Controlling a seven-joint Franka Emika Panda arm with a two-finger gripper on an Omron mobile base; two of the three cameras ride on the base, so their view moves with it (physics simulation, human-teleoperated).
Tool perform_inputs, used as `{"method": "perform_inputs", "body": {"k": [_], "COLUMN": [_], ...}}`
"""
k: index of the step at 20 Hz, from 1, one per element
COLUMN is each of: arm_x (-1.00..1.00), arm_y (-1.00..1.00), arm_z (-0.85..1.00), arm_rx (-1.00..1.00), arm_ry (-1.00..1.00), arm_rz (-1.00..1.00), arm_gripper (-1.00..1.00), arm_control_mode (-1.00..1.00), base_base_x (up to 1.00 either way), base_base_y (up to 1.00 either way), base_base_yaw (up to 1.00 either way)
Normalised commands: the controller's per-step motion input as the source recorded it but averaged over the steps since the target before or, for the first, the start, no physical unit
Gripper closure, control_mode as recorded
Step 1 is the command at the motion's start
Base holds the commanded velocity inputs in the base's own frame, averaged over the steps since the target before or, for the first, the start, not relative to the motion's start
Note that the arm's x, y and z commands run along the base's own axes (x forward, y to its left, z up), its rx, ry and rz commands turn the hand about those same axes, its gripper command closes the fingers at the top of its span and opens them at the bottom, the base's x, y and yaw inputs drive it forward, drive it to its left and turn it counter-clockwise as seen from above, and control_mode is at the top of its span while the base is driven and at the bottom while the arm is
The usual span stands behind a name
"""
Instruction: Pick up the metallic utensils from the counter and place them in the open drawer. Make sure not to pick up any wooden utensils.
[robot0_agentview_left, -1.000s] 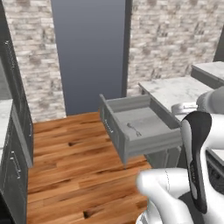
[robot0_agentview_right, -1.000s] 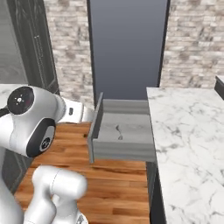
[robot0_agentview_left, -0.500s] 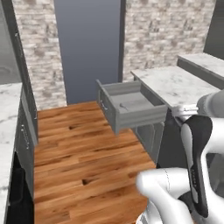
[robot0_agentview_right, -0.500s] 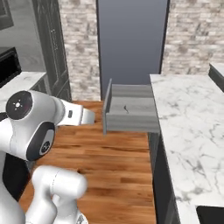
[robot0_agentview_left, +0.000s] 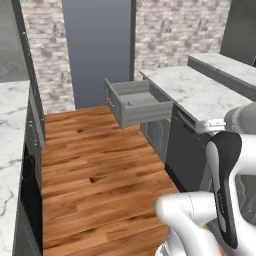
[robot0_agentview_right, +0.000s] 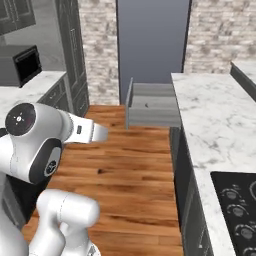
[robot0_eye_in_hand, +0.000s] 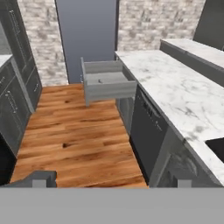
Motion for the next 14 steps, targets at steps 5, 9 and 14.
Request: {"method": "perform_inputs", "body": {"k": [5, 9, 14], "arm_x": [0.0, 0.0, 0.0], "arm_y": [0.0, 0.0, 0.0], "arm_z": [0.0, 0.0, 0.0], "arm_rx": [0.0, 0.0, 0.0], "arm_ry": [0.0, 0.0, 0.0], "arm_rz": [0.0, 0.0, 0.0], "arm_gripper": [-1.0, -1.0, -1.0], "arm_control_mode": [1.0, 1.0, 1.0], "base_base_x": [-1.0, -1.0, -1.0], "base_base_y": [-0.29, -0.04, -0.38], "base_base_yaw": [-0.01, 0.0, 0.0]}}
